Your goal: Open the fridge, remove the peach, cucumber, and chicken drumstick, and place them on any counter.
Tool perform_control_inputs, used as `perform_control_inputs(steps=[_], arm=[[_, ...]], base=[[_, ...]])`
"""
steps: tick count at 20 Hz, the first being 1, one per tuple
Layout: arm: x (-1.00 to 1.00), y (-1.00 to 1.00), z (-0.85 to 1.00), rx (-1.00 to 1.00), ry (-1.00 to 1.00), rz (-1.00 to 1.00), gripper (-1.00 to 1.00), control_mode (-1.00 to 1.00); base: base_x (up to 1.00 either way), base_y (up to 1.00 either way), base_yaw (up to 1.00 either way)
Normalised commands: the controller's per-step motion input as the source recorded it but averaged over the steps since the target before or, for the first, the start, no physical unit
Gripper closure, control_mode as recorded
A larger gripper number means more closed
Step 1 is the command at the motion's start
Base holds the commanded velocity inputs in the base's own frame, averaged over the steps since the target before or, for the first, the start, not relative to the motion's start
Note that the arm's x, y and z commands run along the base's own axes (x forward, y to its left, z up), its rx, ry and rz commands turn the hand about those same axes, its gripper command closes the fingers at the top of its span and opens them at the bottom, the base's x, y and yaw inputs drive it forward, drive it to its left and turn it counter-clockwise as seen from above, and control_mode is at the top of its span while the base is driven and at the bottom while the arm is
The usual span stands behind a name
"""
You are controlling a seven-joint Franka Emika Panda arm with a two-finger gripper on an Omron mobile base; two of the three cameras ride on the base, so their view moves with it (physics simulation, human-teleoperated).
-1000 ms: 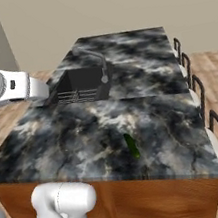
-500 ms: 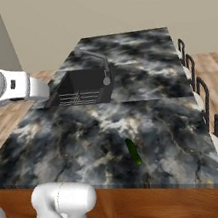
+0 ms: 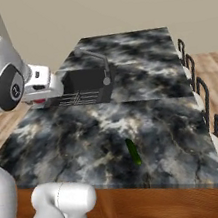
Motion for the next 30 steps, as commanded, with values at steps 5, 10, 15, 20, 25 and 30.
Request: perform_control_inputs(steps=[5,10,15,20,25,30], arm=[[0.92,-0.03,-0.88,0.0,0.39,0.08,1.0,-1.0],[0.92,-0.14,-1.0,-0.06,0.33,0.06,1.0,-1.0],[0.58,-0.13,-1.0,-0.08,0.06,0.01,1.0,-1.0],[0.31,-0.12,-0.98,-0.03,0.0,0.01,1.0,-1.0],[0.31,-0.25,-0.84,0.0,0.0,0.03,1.0,-1.0],[0.32,-0.18,-0.81,0.0,0.0,0.02,1.0,-1.0]], base=[[0.0,0.0,0.0],[0.0,0.0,0.0],[0.0,0.0,0.0],[0.0,0.0,0.0],[0.0,0.0,0.0],[0.0,0.0,0.0]])
